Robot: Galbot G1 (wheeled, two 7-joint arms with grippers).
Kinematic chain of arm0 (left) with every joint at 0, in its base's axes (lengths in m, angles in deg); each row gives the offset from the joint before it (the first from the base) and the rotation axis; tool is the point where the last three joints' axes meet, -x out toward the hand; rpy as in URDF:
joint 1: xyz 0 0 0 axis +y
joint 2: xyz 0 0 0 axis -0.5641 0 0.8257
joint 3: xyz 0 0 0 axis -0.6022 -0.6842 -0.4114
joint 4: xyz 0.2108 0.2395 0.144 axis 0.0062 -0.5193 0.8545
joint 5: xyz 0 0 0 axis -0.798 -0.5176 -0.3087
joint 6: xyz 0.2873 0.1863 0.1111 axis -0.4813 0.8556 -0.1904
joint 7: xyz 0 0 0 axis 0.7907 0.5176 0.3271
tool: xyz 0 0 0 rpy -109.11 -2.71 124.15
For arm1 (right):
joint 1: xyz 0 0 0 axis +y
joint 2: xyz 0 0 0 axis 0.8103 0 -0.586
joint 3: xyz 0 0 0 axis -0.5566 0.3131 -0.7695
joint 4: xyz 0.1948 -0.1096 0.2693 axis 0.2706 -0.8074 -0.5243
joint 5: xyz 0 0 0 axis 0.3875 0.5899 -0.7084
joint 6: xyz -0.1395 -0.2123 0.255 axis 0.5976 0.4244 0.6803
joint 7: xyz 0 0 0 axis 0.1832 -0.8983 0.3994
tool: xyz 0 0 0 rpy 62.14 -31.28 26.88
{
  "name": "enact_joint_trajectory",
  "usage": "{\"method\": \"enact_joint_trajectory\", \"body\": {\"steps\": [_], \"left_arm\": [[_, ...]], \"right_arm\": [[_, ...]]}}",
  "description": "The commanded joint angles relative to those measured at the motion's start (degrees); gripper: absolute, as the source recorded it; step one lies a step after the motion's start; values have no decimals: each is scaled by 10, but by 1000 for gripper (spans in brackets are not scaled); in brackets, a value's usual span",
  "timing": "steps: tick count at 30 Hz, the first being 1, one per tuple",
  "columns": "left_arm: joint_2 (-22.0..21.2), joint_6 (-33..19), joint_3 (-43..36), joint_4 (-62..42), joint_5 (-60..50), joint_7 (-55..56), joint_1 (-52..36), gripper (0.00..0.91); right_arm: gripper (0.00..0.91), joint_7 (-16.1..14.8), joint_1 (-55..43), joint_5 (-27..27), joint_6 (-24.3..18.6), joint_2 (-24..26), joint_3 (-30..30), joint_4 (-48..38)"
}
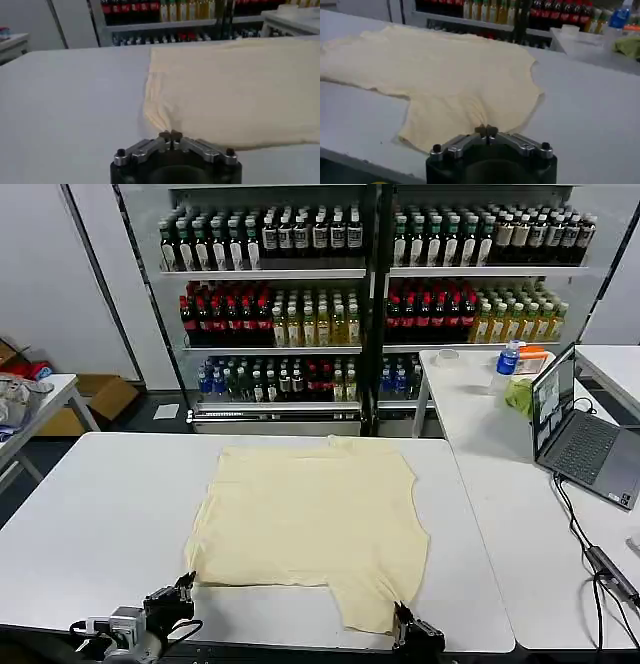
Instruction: Fold and organize the clothes.
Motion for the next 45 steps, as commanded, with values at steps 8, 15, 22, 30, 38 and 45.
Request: {"method": "enact_joint_trajectory", "body": {"steps": [8, 15, 22, 30, 38, 45], "left_arm": [[33, -2, 75, 73, 54, 0, 19, 10], [53, -8, 31, 20, 37, -3, -23, 10], [45, -8, -14, -11, -4, -10, -51, 10], [45, -7, -41, -50, -26, -14, -93, 10], [44, -6, -67, -97, -45, -20, -137, 10], [46, -6, -86, -126, -54, -23, -160, 10]], "right_arm": [[0, 3, -26, -32, -18, 17, -52, 65], [0, 6, -107, -65, -15, 51, -39, 11], [0, 4, -181, -79, 0, 83, -15, -35], [0, 1, -258, -95, 14, 115, 6, -81], [0, 1, -308, -92, 17, 115, 42, -138], [0, 2, -315, -84, 17, 97, 54, -163]]}}
